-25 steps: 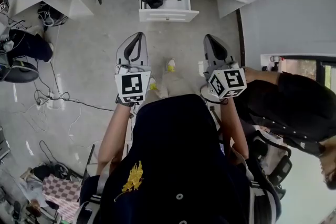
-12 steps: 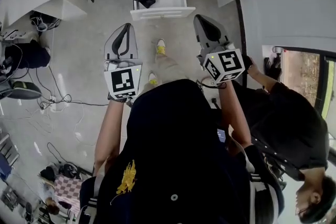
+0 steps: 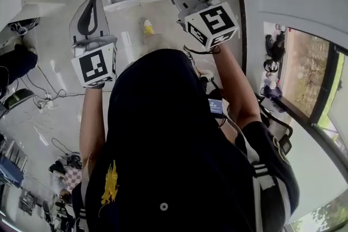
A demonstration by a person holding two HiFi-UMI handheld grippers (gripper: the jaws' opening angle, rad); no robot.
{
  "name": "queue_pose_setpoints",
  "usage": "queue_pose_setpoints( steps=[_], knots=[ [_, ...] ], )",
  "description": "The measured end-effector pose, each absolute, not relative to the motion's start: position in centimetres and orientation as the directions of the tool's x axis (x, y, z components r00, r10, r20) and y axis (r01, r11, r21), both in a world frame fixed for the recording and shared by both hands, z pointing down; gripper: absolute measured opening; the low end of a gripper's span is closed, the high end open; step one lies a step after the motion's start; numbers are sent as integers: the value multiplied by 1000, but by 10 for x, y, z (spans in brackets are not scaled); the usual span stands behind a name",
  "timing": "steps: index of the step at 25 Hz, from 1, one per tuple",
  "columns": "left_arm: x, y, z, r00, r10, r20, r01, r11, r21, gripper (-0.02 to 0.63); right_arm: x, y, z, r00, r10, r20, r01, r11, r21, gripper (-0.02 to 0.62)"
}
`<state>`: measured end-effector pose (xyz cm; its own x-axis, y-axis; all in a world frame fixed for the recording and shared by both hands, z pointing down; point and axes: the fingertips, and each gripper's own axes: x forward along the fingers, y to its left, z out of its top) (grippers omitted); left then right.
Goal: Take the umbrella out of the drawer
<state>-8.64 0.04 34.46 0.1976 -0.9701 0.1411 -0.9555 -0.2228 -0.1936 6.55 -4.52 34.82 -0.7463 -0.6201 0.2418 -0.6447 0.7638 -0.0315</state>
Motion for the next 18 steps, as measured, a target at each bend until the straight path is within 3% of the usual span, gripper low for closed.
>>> queue_pose_setpoints(
  steps=[9,18],
  knots=[
    [-73,-84,349,195,-964,180,-952,-230,-202,18,77,-137,366,-755,-603,258,-639,764,-88,23],
    [-86,-106,363,241,-950,197,-947,-275,-165,18,58,-155,380,-737,-597,316,-650,755,-89,23]
  ],
)
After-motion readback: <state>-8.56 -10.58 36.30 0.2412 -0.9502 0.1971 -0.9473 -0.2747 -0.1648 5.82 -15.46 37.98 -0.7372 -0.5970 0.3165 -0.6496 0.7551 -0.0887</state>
